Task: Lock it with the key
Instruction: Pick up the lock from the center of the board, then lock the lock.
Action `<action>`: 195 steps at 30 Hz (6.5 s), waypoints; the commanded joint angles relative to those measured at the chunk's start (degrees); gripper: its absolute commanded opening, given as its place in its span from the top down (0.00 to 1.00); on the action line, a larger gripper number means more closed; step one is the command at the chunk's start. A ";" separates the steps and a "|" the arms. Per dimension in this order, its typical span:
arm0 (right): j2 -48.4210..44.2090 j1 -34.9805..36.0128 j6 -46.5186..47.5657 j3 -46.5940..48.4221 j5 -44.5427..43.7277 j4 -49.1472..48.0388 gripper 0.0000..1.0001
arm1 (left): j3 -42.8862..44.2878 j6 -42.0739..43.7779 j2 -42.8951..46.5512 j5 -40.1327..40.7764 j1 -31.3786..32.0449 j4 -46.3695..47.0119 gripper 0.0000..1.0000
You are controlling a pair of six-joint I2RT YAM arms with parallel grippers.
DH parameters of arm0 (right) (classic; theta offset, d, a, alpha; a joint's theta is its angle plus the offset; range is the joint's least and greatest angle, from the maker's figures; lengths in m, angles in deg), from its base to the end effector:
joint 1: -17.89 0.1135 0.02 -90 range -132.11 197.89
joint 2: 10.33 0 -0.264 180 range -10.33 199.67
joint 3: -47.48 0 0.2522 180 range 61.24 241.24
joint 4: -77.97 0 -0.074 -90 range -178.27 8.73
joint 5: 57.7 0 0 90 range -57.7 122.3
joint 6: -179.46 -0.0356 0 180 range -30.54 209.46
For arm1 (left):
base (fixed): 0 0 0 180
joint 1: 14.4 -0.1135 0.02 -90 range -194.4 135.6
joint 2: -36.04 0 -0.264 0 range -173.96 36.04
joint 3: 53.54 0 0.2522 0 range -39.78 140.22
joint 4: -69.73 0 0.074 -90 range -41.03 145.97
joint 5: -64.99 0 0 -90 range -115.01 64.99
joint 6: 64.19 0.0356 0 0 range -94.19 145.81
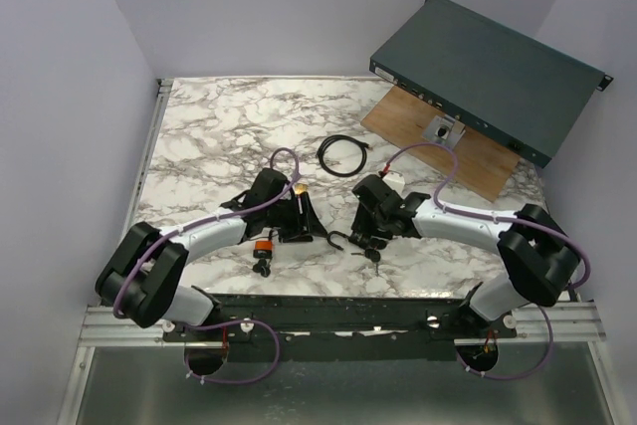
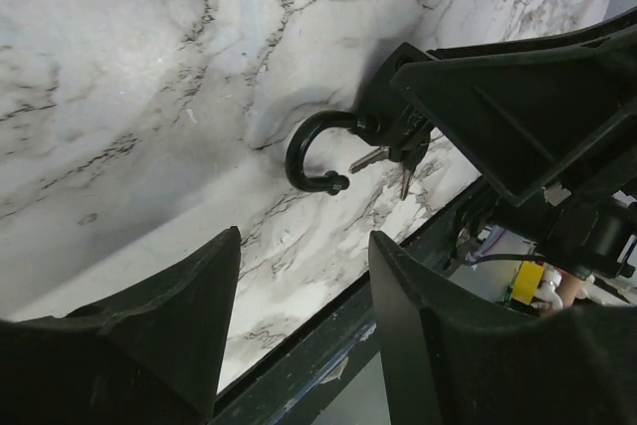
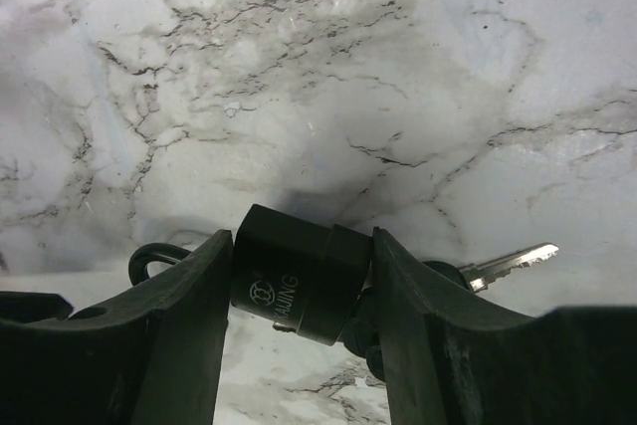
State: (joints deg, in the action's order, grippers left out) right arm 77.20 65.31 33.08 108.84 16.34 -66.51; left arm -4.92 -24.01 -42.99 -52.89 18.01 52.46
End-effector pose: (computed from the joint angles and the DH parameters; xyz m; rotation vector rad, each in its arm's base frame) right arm 0.2009 0.2042 0.1707 0.2956 2.5921 0.2919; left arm 0.2091 -0.1525 0.1670 -0.1494 2.6586 -1.1703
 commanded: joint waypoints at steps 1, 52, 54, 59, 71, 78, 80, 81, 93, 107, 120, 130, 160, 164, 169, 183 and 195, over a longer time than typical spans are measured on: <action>-2.96 0.23 0.79 -0.71 3.01 -4.59 0.96 | -0.75 -0.27 -2.45 -3.60 1.09 6.64 0.49; -11.19 -0.30 9.16 -1.63 9.01 -8.60 0.96 | 0.39 7.49 -1.79 -10.32 3.02 11.75 0.90; -12.15 -0.27 9.52 -1.09 8.61 -8.13 0.96 | 1.22 7.79 -0.62 -9.93 3.02 9.97 1.00; -15.10 -0.31 11.31 0.86 7.47 -7.26 0.91 | 5.55 9.39 5.51 -7.51 3.02 2.36 1.00; -23.77 -0.20 29.03 15.46 8.20 -9.87 0.13 | 26.90 16.56 18.98 -4.94 3.02 -16.67 1.00; -28.12 -0.22 38.06 23.25 13.73 -13.57 0.05 | 37.73 15.14 22.32 -4.42 2.93 -20.00 1.00; -30.35 -0.18 40.15 23.22 19.43 -16.66 0.05 | 40.16 14.25 23.09 -4.32 2.78 -20.07 1.00; -31.23 -0.22 41.05 23.03 22.90 -18.53 0.04 | 41.57 13.63 23.52 -4.62 2.58 -19.95 1.00; -26.60 -0.24 41.78 33.03 51.42 -21.14 0.04 | 54.13 4.68 24.90 -13.17 -1.54 -14.39 1.00; -21.56 -0.22 35.78 34.50 61.18 -29.97 0.15 | 50.23 -5.58 26.60 -20.72 -7.26 -2.00 1.00; -21.78 -0.22 33.28 31.27 58.81 -33.07 0.28 | 48.79 -8.00 27.45 -21.16 -9.19 0.91 1.00; -21.08 -0.22 32.41 30.30 58.16 -33.61 0.39 | 47.63 -8.98 27.60 -21.34 -9.38 2.07 1.00; -22.40 -0.20 31.49 27.87 55.52 -32.07 0.55 | 46.78 -9.47 27.96 -21.51 -10.00 2.72 1.00; -22.41 -0.22 31.59 27.72 55.38 -32.28 0.51 | 46.80 -9.59 27.85 -21.59 -10.02 2.73 1.00; -22.32 -0.22 31.25 27.79 55.17 -32.72 0.52 | 46.87 -9.33 27.87 -21.52 -10.05 2.45 1.00; -23.12 -0.22 27.86 28.35 53.93 -31.34 0.97 | 48.32 5.46 27.86 -18.78 -10.01 -13.75 0.93; -24.24 -0.18 26.20 27.99 53.50 -28.75 0.99 | 51.57 16.78 28.31 -14.21 -10.04 -26.96 0.82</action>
State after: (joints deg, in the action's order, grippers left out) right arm 54.90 64.98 60.47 136.57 71.31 -92.58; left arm 43.95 -12.75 -14.97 -69.98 8.17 31.28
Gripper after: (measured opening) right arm 0.369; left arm 0.173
